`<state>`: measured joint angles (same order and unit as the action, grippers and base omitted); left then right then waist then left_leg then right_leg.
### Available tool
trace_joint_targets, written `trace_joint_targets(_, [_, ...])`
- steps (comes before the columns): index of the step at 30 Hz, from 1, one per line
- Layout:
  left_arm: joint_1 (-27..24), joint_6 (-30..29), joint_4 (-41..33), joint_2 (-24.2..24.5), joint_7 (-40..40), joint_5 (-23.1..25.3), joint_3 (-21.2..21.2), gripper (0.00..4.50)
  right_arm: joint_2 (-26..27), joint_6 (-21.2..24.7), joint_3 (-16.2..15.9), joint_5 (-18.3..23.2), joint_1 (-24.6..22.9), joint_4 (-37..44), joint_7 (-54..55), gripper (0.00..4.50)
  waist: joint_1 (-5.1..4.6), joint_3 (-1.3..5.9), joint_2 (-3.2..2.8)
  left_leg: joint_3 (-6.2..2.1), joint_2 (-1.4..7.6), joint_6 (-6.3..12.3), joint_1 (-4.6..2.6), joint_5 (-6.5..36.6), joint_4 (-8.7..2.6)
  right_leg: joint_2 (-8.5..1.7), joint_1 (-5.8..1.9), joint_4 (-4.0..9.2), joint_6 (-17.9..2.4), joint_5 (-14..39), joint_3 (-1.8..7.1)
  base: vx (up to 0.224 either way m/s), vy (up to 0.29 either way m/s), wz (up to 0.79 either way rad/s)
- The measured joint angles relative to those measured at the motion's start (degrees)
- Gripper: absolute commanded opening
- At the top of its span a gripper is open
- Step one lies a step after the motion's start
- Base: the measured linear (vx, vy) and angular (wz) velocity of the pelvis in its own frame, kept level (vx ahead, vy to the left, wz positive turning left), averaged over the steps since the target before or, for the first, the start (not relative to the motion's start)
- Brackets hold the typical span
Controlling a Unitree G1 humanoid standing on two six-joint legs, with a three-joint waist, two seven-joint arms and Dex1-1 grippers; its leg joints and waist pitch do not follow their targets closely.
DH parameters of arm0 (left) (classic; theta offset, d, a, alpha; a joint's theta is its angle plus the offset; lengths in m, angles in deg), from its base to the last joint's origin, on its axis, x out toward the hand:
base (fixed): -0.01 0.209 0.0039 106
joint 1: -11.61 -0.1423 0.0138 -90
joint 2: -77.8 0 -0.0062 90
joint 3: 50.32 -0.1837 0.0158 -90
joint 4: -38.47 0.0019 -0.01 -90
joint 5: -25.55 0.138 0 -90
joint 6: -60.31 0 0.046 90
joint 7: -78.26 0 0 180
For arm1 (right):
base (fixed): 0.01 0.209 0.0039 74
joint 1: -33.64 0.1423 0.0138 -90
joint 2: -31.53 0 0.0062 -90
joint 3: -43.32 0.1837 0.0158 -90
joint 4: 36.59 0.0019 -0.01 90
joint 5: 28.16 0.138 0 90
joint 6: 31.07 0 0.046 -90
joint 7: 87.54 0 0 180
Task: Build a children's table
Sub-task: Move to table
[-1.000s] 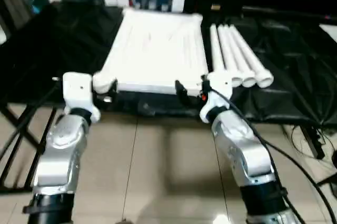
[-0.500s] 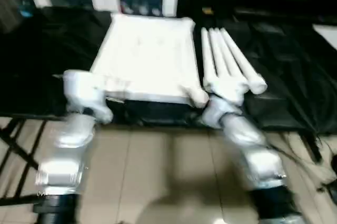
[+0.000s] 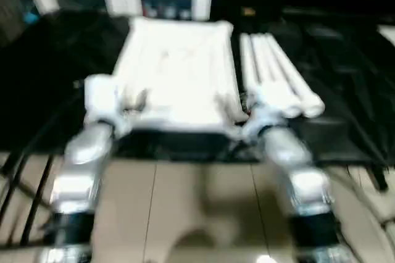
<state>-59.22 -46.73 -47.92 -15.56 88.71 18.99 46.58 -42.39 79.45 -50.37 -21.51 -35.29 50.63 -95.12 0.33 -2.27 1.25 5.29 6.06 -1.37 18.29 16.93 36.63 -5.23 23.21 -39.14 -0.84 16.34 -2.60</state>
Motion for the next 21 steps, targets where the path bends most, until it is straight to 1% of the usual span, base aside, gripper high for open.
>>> trace_joint_targets(1, [0.3, 0.13, 0.25, -1.1, -0.01, 0.01, -0.3, 4.46, -0.86, -0.04, 0.83, -0.01, -0.09, -0.27, 0.18, 4.5, 0.18, -0.28, 0.29, 0.48, -0.41, 1.57, 0.06, 0.74, 0.73, 0.2, -0.86, -0.46, 1.18, -0.3, 0.93, 0.0, 0.0, 0.0])
trace_joint_targets(2, [0.44, 0.14, 0.31, -1.92, 0.19, -0.01, -1.63, 4.46, -1.47, -0.03, 1.49, 0.0, -0.22, -0.54, 0.31, 4.5, 0.72, -0.32, 0.17, 0.45, -0.1, 4.1, 0.12, 1.12, 1.85, 0.54, -1.58, 0.3, 0.87, -0.33, 1.25, 0.0, 0.0, 0.0])
trace_joint_targets(3, [0.51, 0.15, 0.31, -2.43, 0.43, -0.07, -2.65, 4.46, -2.12, -0.02, 2.6, -0.05, -0.21, -0.74, 0.49, 4.5, 1.26, -0.29, 0.1, 0.28, -0.07, 4.63, 0.67, 1.16, 3.61, 1.01, -2.19, 0.98, 0.65, -0.47, 1.46, 0.073, -0.033, 0.0])
trace_joint_targets(4, [0.51, 0.15, 0.31, -2.4, 0.53, -0.26, -3.02, 4.46, -2.54, -0.02, 3.21, -0.09, -0.13, -0.66, 0.57, 4.5, 1.71, -0.28, -0.1, -0.01, -0.06, 4.06, 1.69, 0.85, 5.4, 1.53, -3.24, 1.78, 0.49, -0.58, 1.46, 0.073, -0.033, 0.0])
trace_joint_targets(5, [0.62, 0.17, 0.3, -2.08, 0.53, -0.34, -3.0, 4.46, -2.53, -0.02, 3.23, -0.15, -0.09, -0.59, 0.52, 4.5, 1.96, -0.26, -0.62, -0.14, 0.27, 2.85, 2.34, 0.15, 4.93, 2.11, -4.09, 2.36, 0.42, -0.61, 1.25, 0.069, -0.01, -0.03])
trace_joint_targets(6, [0.83, 0.28, 0.22, -1.79, 0.53, -0.37, -2.87, 4.46, -2.42, -0.03, 3.16, -0.15, 0.12, -0.48, 0.37, 4.5, 2.1, -0.24, -1.77, -0.18, 1.2, 1.74, 2.77, -0.53, 2.42, 2.92, -4.76, 2.7, 0.36, -0.54, 0.26, 0.07, 0.047, 0.01])
trace_joint_targets(7, [0.96, 0.55, 0.19, -1.37, 0.55, -0.38, -2.73, 4.46, -2.0, -0.04, 3.12, -0.16, 0.37, -0.68, 0.27, 4.5, 2.27, -0.43, -2.86, -0.22, 2.47, -0.47, 2.63, -2.06, 1.67, 3.83, -5.45, 2.91, 0.26, -0.34, -0.4, 0.07, 0.047, 0.01])
trace_joint_targets(8, [0.66, 0.63, 0.2, -0.84, 0.56, -0.37, -2.05, 4.46, -1.09, -0.01, 2.64, -0.14, 0.58, -0.87, 0.17, 4.5, 1.51, -0.45, -2.83, -0.32, 2.46, -0.39, 2.22, -1.85, 1.35, 3.63, -5.2, 2.53, -1.28, 0.16, -1.12, 0.094, 0.055, 0.0])
trace_joint_targets(9, [0.58, 0.63, 0.41, -0.54, 0.52, -0.34, -1.19, 4.46, -0.42, -0.01, 1.23, -0.03, 0.85, -0.82, -0.24, 4.5, 1.09, -0.42, -2.69, -0.36, 2.07, -0.26, 1.98, -1.79, 1.09, 3.23, -4.65, 1.0, -3.06, 0.85, -1.27, 0.096, 0.014, 0.0])
trace_joint_targets(10, [0.61, 0.63, 0.52, -0.33, 0.54, -0.33, -0.73, 4.46, -0.18, -0.01, 0.25, -0.01, 1.15, -0.78, -0.56, 4.5, 0.74, -0.28, -2.36, -0.35, 1.72, 0.12, 1.55, -1.55, 1.01, 2.65, -3.68, -1.3, -3.08, 1.23, -1.34, 0.096, 0.014, 0.0])
trace_joint_targets(11, [0.7, 0.69, 0.48, -0.39, 0.56, -0.33, -0.64, 4.46, -0.39, -0.01, 0.24, -0.03, 1.21, -0.76, -0.55, 4.5, 0.58, -0.24, -2.23, -0.24, 1.48, 0.29, 1.26, -1.44, 0.99, 2.19, -2.77, -2.55, -2.4, 1.14, -1.25, 0.075, -0.006, 0.03])
trace_joint_targets(12, [0.72, 0.75, 0.47, -0.39, 0.58, -0.32, -0.63, 4.46, -0.72, -0.01, 0.27, -0.03, 1.24, -0.77, -0.54, 4.5, 0.48, -0.22, -1.91, 0.06, 1.09, 0.39, 1.03, -1.34, 0.88, 1.56, -1.71, -2.7, -1.57, 0.66, -1.01, 0.0, 0.0, 0.0])
trace_joint_targets(13, [0.8, 0.89, 0.47, -0.37, 0.66, -0.31, -0.69, 4.46, -0.94, -0.01, 0.52, -0.03, 1.24, -0.78, -0.54, 4.5, 0.19, -0.3, -0.63, 0.63, 0.13, 0.32, 0.68, -1.21, 0.76, 0.35, -1.26, 0.0, 0.17, -0.78, -0.16, 0.0, 0.0, 0.0])
trace_joint_targets(14, [0.8, 0.99, 0.62, -0.94, 0.67, -0.31, -0.94, 4.46, -1.42, -0.01, 0.86, -0.05, 1.04, -0.88, -0.56, 4.5, 0.29, -0.38, -0.18, 0.99, -0.19, 0.76, 0.91, -0.98, 0.89, 0.26, -1.67, -0.36, 1.25, -0.86, 0.39, 0.05, -0.082, 0.11])
trace_joint_targets(15, [0.85, 0.98, 0.78, -1.51, 0.86, -0.36, -2.04, 4.46, -1.84, 0.01, 1.31, -0.07, 0.65, -1.0, -0.58, 4.5, 0.76, -0.42, -0.27, 1.08, -0.12, 3.36, 0.89, -0.49, 1.47, 0.58, -2.17, 0.32, 0.97, -0.87, 0.61, 0.067, -0.09, 0.06])
trace_joint_targets(16, [0.9, 1.01, 0.75, -2.19, 1.25, -0.47, -3.27, 4.46, -2.64, 0.04, 2.27, -0.12, 0.55, -1.19, -0.57, 4.5, 1.59, -0.38, -0.34, 0.74, 0.14, 4.35, 1.27, 0.0, 2.88, 0.97, -2.66, 1.04, 0.67, -1.03, 0.73, 0.067, -0.09, 0.06])
trace_joint_targets(17, [0.91, 1.01, 0.75, -2.14, 1.33, -0.51, -3.53, 4.46, -2.77, 0.04, 2.9, -0.21, 0.56, -1.17, -0.57, 4.5, 1.74, -0.38, -0.58, 0.43, 0.24, 3.94, 2.05, -0.24, 4.12, 1.25, -3.3, 1.62, 0.58, -1.08, 0.45, 0.072, -0.055, -0.03])
trace_joint_targets(18, [0.96, 1.01, 0.73, -1.93, 1.32, -0.52, -3.46, 4.46, -2.72, 0.03, 3.07, -0.23, 0.56, -1.17, -0.59, 4.5, 1.99, -0.27, -1.0, 0.33, 0.57, 3.75, 2.53, -0.35, 3.92, 1.77, -3.86, 2.16, 0.52, -1.11, 0.25, 0.071, -0.015, 0.01])
trace_joint_targets(19, [1.21, 1.09, 0.62, -1.55, 1.31, -0.51, -3.18, 4.46, -2.51, 0.01, 3.07, -0.22, 0.84, -1.04, -0.68, 4.5, 2.18, -0.28, -2.34, 0.21, 1.75, 1.58, 2.99, -1.83, 1.39, 2.74, -4.59, 2.58, 0.42, -1.01, -0.8, 0.071, -0.015, 0.01])
trace_joint_targets(20, [1.19, 1.14, 0.63, -1.2, 1.32, -0.51, -2.94, 4.46, -2.1, 0.0, 2.91, -0.23, 0.85, -1.19, -0.72, 4.5, 2.29, -0.33, -2.87, 0.1, 2.38, -0.38, 2.88, -2.49, 1.5, 3.0, -4.95, 2.62, 0.48, -0.8, -1.3, 0.095, 0.039, -0.02])
trace_joint_targets(21, [1.01, 1.13, 0.7, -0.79, 1.38, -0.49, -2.45, 4.46, -1.61, 0.01, 2.48, -0.2, 0.91, -1.36, -0.8, 4.5, 1.8, -0.33, -2.9, 0.1, 2.33, -0.25, 2.43, -2.4, 1.19, 2.92, -5.16, 2.99, 0.15, -0.65, -1.47, 0.138, 0.061, 0.03])
